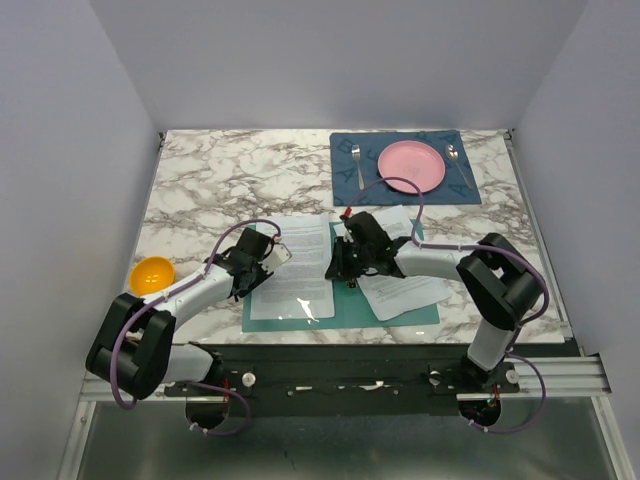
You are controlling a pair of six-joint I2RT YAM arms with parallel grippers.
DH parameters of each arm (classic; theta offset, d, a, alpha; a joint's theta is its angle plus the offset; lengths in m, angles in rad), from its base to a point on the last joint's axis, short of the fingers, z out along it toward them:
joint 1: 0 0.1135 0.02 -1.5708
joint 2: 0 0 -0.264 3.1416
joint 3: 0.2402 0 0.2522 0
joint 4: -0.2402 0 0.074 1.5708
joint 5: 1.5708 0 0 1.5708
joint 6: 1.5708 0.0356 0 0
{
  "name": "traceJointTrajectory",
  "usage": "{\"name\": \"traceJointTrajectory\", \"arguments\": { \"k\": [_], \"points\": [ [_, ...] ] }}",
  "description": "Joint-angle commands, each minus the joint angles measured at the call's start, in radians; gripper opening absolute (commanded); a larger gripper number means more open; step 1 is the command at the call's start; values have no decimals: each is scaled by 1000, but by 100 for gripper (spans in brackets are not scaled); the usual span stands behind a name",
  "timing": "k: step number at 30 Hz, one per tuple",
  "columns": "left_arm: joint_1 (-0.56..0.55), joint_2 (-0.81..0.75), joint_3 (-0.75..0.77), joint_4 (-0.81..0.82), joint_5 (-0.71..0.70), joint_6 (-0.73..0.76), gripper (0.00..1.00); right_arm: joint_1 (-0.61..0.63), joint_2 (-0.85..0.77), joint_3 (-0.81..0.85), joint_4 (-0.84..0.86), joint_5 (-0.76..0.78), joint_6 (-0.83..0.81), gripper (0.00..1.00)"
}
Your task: Put the files into the folder
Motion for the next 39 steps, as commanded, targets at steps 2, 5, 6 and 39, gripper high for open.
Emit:
{"name": "traceJointTrajectory", "arguments": {
  "k": [2, 5, 6, 39],
  "points": [
    [-5, -10, -23, -53, 30, -16, 49, 13, -22, 41, -79, 27, -42, 28],
    [-5, -9, -22, -52, 35, -20, 49, 15, -14, 34, -66, 18, -30, 22],
    [-5, -9, -22, -52, 36, -22, 49, 15, -13, 32, -60, 14, -25, 20],
    [-3, -27, -5, -63, 41, -27, 48, 101, 79, 80, -59, -22, -13, 1]
  ]
}}
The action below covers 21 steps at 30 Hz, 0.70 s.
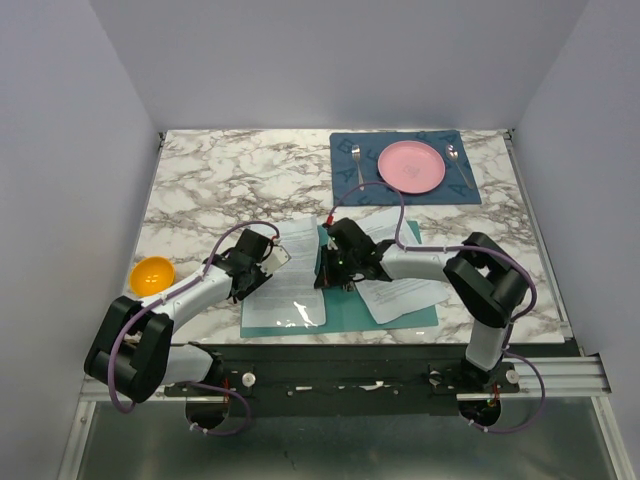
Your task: Put the files into the folder
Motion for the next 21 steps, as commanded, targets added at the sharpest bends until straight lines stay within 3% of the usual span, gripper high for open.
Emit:
{"name": "traceJointTrajectory", "arguments": {
  "k": [1, 12, 21],
  "points": [
    [-5, -10, -6, -19, 30, -10, 48, 10, 18, 14, -24, -4, -31, 1],
    [-5, -13, -4, -20, 25, -10, 48, 10, 64, 78, -33, -9, -27, 1],
    [-5, -18, -15, -16, 21, -7, 48, 9, 0, 35, -87, 20, -99, 0]
  ]
}}
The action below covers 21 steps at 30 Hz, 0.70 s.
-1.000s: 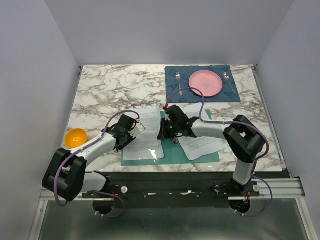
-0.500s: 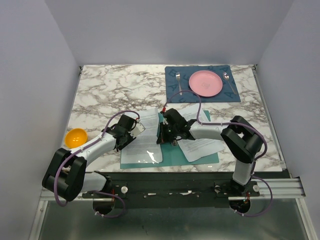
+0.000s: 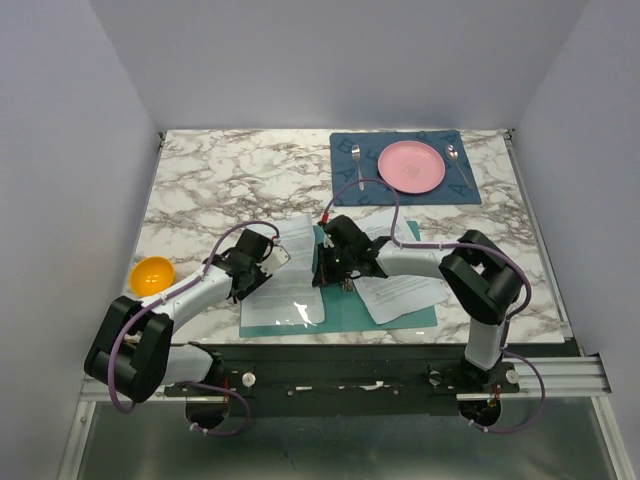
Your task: Put the files into the folder
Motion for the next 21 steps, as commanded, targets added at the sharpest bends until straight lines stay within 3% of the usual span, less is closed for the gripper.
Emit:
{"name": "traceJointTrajectory", "arguments": {
  "k": [1, 12, 21],
  "points": [
    [-3, -16, -14, -14, 21, -7, 48, 7, -39, -23, -66, 14, -60, 0],
    [-5, -11, -8, -11, 16, -6, 48, 7, -82, -45, -91, 2, -108, 1],
    [-5, -23, -7, -14, 16, -7, 48, 7, -8, 23, -88, -26, -97, 0]
  ]
}}
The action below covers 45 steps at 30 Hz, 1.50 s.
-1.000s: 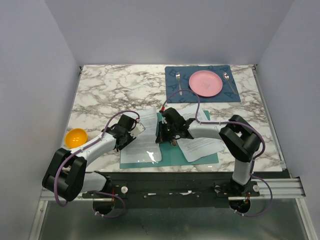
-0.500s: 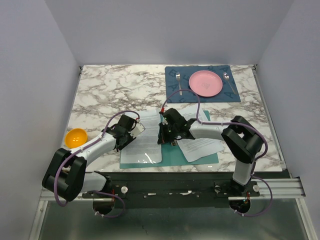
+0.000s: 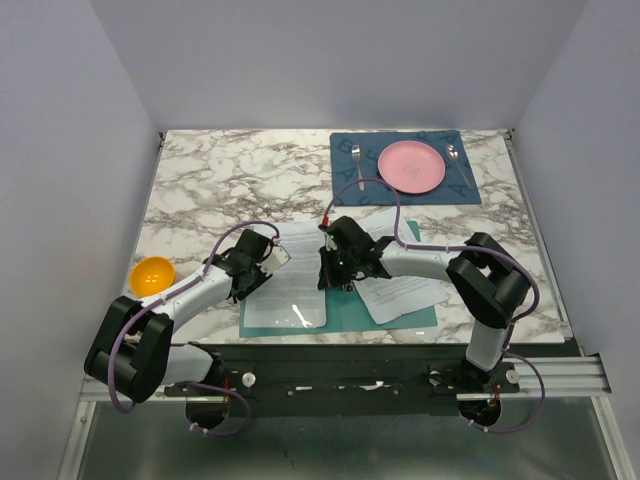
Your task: Put the files into the folder
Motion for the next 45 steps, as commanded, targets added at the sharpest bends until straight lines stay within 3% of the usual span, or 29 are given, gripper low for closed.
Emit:
{"name": "traceJointTrajectory", "arguments": {
  "k": [1, 13, 16, 17, 21, 27, 30, 36, 45],
  "points": [
    [-5, -25, -4, -20, 16, -7, 48, 7, 54, 68, -20, -30, -8, 0],
    [-5, -31, 6, -29, 16, -8, 48, 9, 77, 57, 1, -78, 18, 1],
    [-5, -33, 13, -28, -7, -7, 48, 9, 77, 54, -2, -79, 15, 26],
    [-5, -34, 18, -29, -14, -7, 48, 9, 72, 54, -5, -72, 16, 40],
    [0, -54, 62, -55, -59, -10, 49, 6, 27, 55, -31, -36, 16, 55],
    [0, -141, 194, -81, -111, -28, 50, -40, -72, 8, -60, -9, 4, 56],
    [-3, -109, 306, -138, -47, -115, 49, -85, -92, -30, -60, -13, 0, 56],
    [-88, 38, 439, -172, 39, -226, 45, -128, -106, -78, -43, -15, 0, 52],
    [-190, 280, 582, -129, 163, -185, 45, -181, -164, -162, -25, -13, 18, 49]
  ]
}}
